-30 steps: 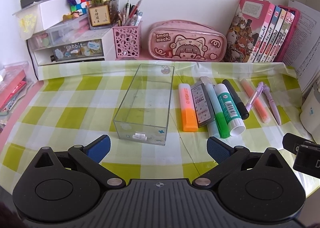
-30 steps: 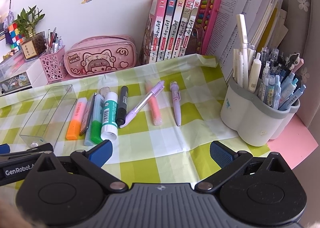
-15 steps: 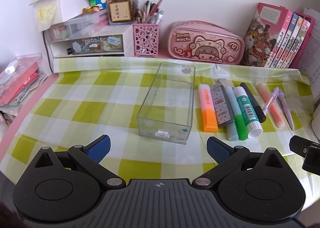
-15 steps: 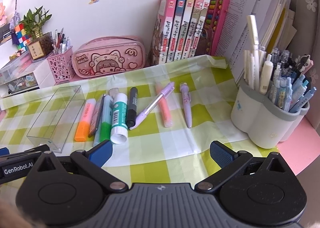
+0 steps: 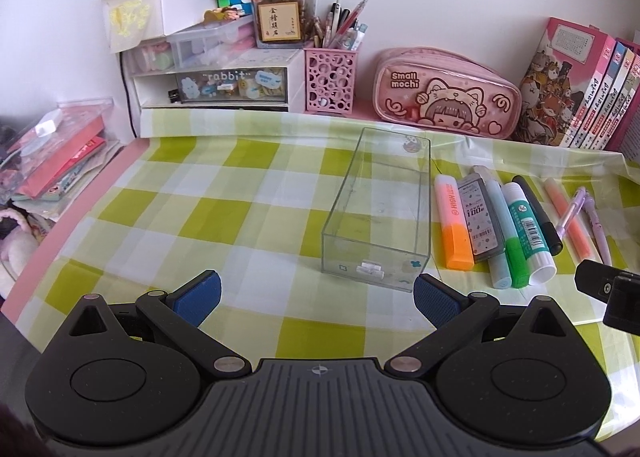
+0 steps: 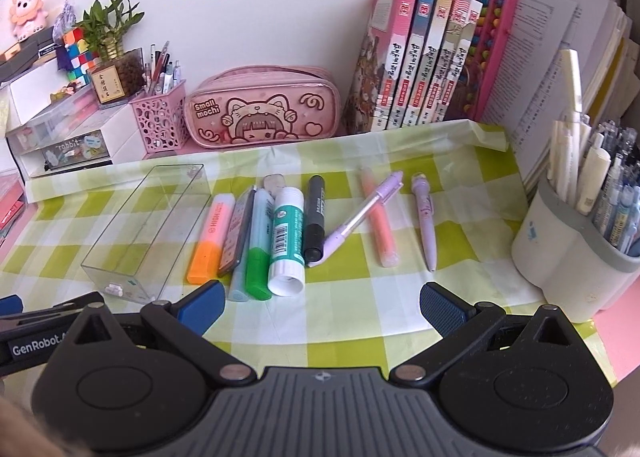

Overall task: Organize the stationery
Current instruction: 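Move the right tool toward the lavender pens beside the markers, then grasp the lavender pen with the right tool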

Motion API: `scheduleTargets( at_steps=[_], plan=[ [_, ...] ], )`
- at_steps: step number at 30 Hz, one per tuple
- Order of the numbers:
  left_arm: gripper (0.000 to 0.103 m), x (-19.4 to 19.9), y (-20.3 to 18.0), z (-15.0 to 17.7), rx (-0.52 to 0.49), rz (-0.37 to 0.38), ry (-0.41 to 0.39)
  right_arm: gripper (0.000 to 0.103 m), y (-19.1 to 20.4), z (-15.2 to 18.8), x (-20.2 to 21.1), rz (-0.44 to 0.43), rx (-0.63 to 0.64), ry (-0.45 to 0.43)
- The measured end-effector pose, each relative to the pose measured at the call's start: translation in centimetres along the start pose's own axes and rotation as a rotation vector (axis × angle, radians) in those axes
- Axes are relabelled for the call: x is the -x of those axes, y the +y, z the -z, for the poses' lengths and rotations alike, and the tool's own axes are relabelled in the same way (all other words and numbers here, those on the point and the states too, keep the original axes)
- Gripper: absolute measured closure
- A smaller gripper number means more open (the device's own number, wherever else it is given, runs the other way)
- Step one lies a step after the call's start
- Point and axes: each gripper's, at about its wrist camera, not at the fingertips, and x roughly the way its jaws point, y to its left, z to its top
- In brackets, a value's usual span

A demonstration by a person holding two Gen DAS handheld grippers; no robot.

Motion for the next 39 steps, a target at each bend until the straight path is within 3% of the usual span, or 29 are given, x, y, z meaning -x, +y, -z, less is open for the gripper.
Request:
scheduleTargets(
  at_steps=[20, 30, 32, 36, 39],
  plan=[
    [0.005, -1.6, 0.9, 0.1, 0.026, 0.034, 0.036, 0.0, 1.2, -0.8, -1.7, -0.026, 0.024, 0.008],
    [0.005, -2.6, 0.6, -0.1, 0.023, 0.09, 0.024, 0.0, -1.2, -1.7, -1.5, 0.022, -0.022, -0.11],
    [0.005, -2.9, 0.4, 0.0, 0.016, 0.103, 0.026, 0.0, -1.3, -1.5, -1.7, -0.005, 0.007, -0.132],
    [0.005, -3.8, 0.2, 0.1, -0.022, 0.205, 0.005, 0.0, -1.6, -1.0, -2.4, -0.076, 0.054, -0.135],
    [0.009, -4.6, -0.1, 0.4, -0.068, 0.201, -0.025, 0.0, -2.4, -1.0, -3.3, -0.101, 0.062, -0.106]
  ],
)
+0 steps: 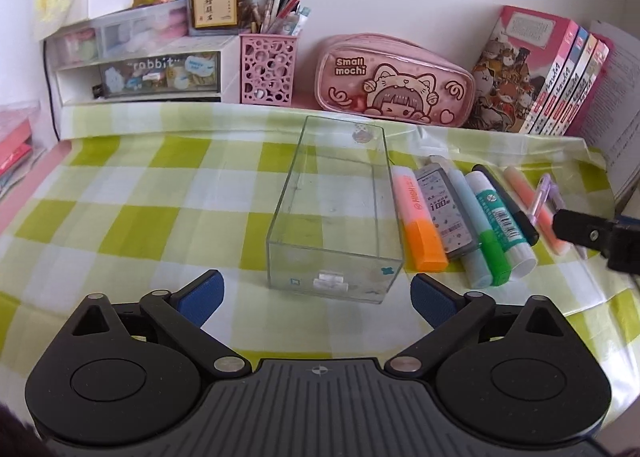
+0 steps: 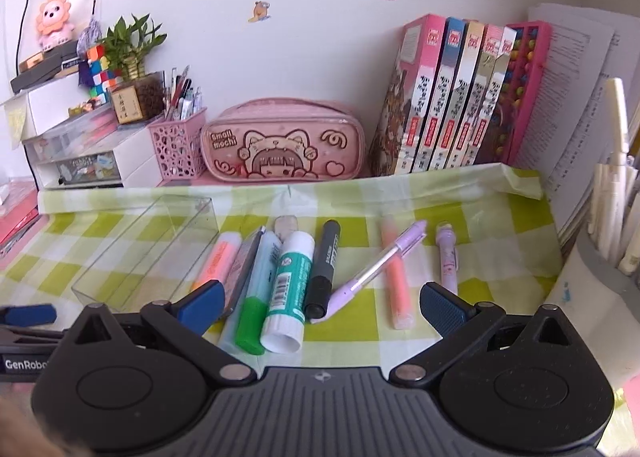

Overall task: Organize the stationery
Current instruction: 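Grasp the lavender pen with the right tool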

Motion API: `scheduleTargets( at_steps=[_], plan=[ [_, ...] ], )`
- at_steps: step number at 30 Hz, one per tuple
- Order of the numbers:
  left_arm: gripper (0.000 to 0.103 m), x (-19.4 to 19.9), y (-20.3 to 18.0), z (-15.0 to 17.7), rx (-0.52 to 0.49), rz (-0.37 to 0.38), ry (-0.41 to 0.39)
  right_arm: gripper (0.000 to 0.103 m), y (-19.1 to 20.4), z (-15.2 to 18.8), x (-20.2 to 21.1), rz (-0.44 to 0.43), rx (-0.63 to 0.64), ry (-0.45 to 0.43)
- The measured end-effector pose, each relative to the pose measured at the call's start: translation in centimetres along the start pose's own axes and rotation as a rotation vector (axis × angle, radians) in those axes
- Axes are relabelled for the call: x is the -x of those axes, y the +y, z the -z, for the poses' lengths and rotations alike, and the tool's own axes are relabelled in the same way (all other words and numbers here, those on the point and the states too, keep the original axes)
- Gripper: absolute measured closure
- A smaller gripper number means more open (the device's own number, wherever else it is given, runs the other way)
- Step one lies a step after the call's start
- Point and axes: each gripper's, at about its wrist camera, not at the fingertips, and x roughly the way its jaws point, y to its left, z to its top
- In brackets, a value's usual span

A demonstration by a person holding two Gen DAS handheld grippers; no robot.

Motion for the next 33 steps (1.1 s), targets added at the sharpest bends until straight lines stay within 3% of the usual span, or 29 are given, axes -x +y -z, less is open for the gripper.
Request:
scheduleTargets(
  at_steps=[3, 8, 14, 22, 30, 32, 33],
  plan=[
    [0.01, -0.6, 0.3, 0.2, -0.006, 0.02, -0.011, 0.0, -1.6, -0.4, -0.8, -0.057, -0.031, 0.058],
    [0.015, -2.0, 0.7, 0.4, 0.009, 0.089, -0.02, 0.0, -4.9, -1.6, -2.1, -0.162, -0.215, 0.118],
    [0.02, -2.3, 0.6, 0.7, 0.002, 0.083, -0.074, 0.004, -6.3, -2.2, -4.4, -0.219, -0.376, 0.2],
    [0.028, -2.4, -0.1, 1.0, -0.033, 0.071, -0.104, 0.036, -6.7, -2.3, -6.7, -0.224, -0.512, 0.226],
    [0.029, -2.1, -1.0, 1.5, -0.063, 0.049, -0.117, 0.064, -6.9, -2.3, -8.5, -0.093, -0.564, 0.207],
    [0.029, -2.1, -0.9, 1.4, -0.061, 0.056, -0.119, 0.074, -6.8, -2.2, -8.9, -0.07, -0.56, 0.207],
    [0.029, -2.2, -0.9, 1.4, -0.06, 0.057, -0.122, 0.084, -6.8, -2.1, -9.1, -0.056, -0.558, 0.208]
  ],
)
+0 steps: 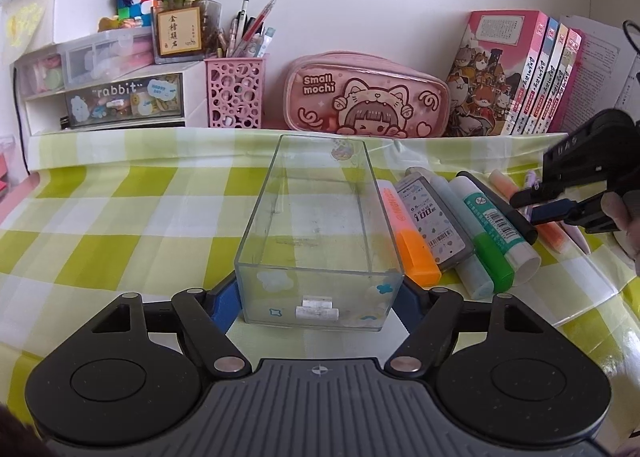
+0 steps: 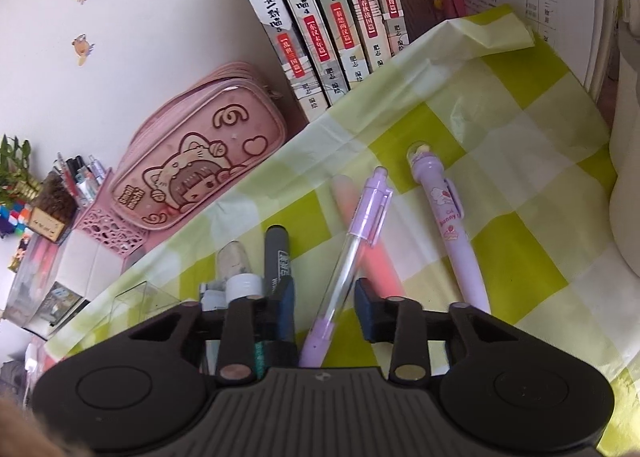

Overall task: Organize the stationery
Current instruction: 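Grasp the lavender pen with the right tool, then carry the lavender pen into the clear box and release it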

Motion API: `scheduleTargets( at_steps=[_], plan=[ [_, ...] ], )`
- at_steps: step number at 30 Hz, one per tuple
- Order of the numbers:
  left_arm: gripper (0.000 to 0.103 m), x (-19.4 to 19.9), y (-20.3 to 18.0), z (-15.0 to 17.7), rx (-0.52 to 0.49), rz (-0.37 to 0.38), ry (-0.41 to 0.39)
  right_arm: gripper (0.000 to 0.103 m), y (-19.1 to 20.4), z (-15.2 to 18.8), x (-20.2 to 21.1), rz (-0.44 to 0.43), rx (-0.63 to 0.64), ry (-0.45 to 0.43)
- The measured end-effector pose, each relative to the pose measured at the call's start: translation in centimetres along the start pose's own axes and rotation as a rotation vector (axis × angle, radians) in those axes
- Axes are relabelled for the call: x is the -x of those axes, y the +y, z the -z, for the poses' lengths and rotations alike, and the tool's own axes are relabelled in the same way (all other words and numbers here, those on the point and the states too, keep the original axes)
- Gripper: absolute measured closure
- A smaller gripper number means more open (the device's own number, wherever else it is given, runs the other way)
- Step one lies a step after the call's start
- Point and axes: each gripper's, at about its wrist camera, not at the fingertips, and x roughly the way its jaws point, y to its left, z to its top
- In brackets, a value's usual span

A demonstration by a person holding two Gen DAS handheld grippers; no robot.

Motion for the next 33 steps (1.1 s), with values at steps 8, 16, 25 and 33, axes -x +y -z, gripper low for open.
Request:
scheduleTargets(
  at_steps=[8, 16, 25, 33],
  plan=[
    [0.029, -0.1, 0.0, 0.0, 0.004, -0.002, -0.004, 0.088, 0.5, -0.6, 0.7, 0.013, 0.024, -0.045],
    [0.029, -0.2, 0.3, 0.0, 0.02, 0.011, 0.005, 0.088, 3.3, -1.9, 3.9, -0.09, 0.043, -0.083],
    [0.029, -0.2, 0.4, 0.0, 0.023, 0.013, 0.004, 0.088, 9.9, 1.1, 0.9, -0.319, 0.026, 0.16],
    [0.028, -0.2, 0.4, 0.1, 0.023, 0.012, 0.004, 0.088, 13.4, 2.5, -2.1, -0.263, 0.048, 0.254]
  ],
)
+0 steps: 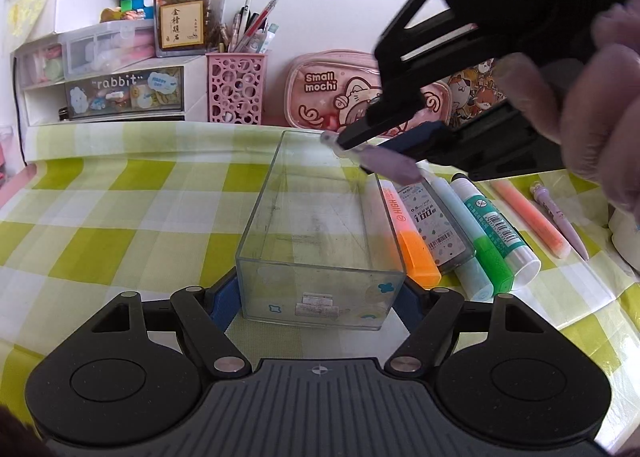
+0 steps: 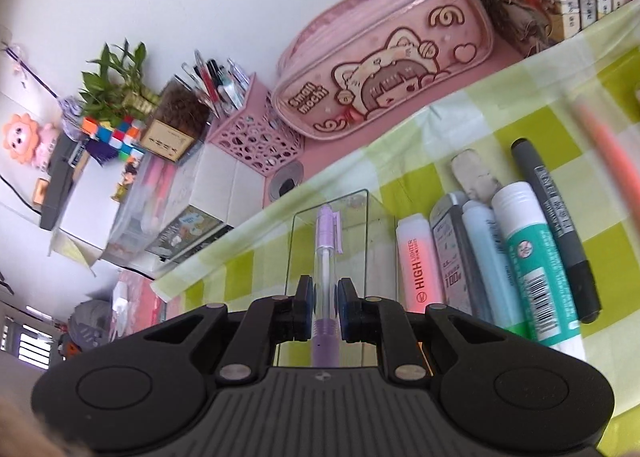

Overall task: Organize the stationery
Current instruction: 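Carry the lavender pen into the clear box and release it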

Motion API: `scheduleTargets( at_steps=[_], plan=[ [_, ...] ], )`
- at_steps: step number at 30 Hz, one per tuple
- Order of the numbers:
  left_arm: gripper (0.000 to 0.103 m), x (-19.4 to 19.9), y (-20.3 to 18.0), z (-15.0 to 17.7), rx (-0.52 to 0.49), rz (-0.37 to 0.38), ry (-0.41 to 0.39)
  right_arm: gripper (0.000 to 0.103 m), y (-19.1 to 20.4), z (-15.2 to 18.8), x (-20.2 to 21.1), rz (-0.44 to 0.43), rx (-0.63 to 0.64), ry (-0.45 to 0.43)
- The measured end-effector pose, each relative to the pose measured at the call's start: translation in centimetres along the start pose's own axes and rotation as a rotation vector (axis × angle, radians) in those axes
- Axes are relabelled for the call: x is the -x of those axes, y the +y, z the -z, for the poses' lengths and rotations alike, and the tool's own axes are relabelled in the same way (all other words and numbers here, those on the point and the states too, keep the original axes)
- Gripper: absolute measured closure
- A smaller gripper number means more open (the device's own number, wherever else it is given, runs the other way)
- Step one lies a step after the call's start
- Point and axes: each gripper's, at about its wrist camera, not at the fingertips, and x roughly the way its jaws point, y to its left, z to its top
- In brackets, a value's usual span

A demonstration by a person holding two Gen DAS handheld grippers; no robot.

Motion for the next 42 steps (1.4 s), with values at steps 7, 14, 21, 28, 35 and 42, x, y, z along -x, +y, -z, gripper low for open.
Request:
scheduleTargets(
  at_steps=[7, 14, 21, 28, 35, 42],
  plan=[
    [0.029, 0.0, -0.1, 0.0, -0.003, -0.002, 0.001, 0.088, 1.1, -0.4, -2.7, 0.045, -0.006, 0.063],
    [0.029, 0.0, -0.1, 0.0, -0.002, -0.001, 0.001, 0.088, 1.6, -0.2, -4.4, 0.063, 0.002, 0.111],
    [0.029, -0.1, -0.3, -0.1, -0.01, -0.005, 0.005, 0.088, 1.7, -0.2, -4.8, 0.047, 0.012, 0.122],
    [0.029, 0.0, -0.7, -0.3, -0.027, -0.031, 0.022, 0.086, 2.2, -0.3, -5.1, 0.042, 0.087, 0.153],
    [0.029, 0.0, -0.2, -0.2, -0.006, -0.011, 0.017, 0.081, 2.0, -0.3, -4.0, -0.022, 0.108, 0.182],
    [0.029, -0.3, -0.5, -0.1, -0.028, 0.0, 0.015, 0.061, 1.3, -0.4, 1.4, -0.083, 0.147, 0.082]
  ],
)
